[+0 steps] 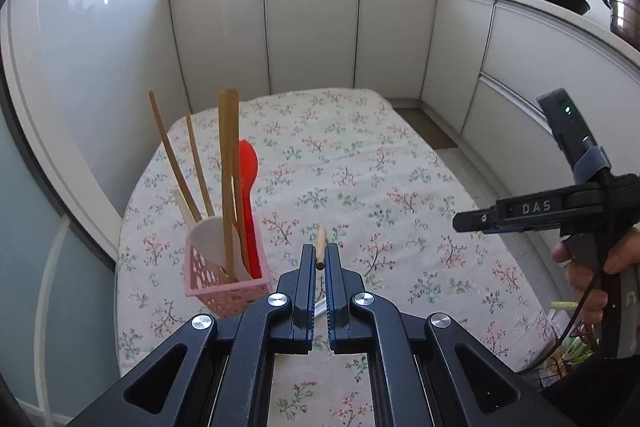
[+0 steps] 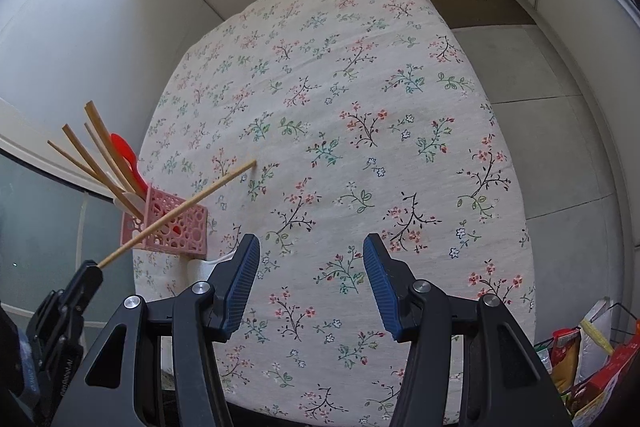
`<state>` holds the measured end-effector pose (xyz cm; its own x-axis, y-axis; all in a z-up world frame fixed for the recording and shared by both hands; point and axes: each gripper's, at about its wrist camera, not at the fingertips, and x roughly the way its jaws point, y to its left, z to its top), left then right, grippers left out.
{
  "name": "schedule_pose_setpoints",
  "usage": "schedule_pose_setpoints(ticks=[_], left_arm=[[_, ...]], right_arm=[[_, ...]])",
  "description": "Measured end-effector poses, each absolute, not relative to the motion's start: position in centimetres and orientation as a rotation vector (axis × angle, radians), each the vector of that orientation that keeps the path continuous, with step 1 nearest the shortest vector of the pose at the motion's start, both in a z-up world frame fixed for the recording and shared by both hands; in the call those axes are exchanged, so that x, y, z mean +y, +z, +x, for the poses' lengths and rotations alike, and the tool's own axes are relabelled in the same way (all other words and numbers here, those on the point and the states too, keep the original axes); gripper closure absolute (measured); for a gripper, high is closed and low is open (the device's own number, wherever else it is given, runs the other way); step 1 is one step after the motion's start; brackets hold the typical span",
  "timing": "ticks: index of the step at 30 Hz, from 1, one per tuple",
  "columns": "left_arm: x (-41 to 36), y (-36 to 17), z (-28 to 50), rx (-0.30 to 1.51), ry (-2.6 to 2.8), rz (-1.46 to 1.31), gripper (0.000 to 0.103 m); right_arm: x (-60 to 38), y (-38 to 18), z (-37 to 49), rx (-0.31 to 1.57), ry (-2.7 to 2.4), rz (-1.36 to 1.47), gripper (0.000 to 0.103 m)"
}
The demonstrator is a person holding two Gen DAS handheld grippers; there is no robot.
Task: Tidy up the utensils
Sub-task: 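Carry the chopstick to the basket with the left tool while the right tool approaches the white spatula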
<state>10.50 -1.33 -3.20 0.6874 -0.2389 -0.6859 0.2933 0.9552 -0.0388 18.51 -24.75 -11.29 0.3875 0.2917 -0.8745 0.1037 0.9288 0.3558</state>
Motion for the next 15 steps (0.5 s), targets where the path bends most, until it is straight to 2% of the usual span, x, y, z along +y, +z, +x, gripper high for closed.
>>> schedule_pose_setpoints(ticks=[11, 15], left_arm=[[0.5, -0.2, 8.8, 0.563, -0.307, 0.017, 0.099], [1.6, 0.7, 8.6, 0.561, -0.299, -0.009, 0.099]], right_arm=[[-22.8, -12.2, 19.0, 1.2, 0.136, 0.358, 0.046], [-21.4, -13.4, 19.5, 1.231, 0.141, 0.356, 0.046]])
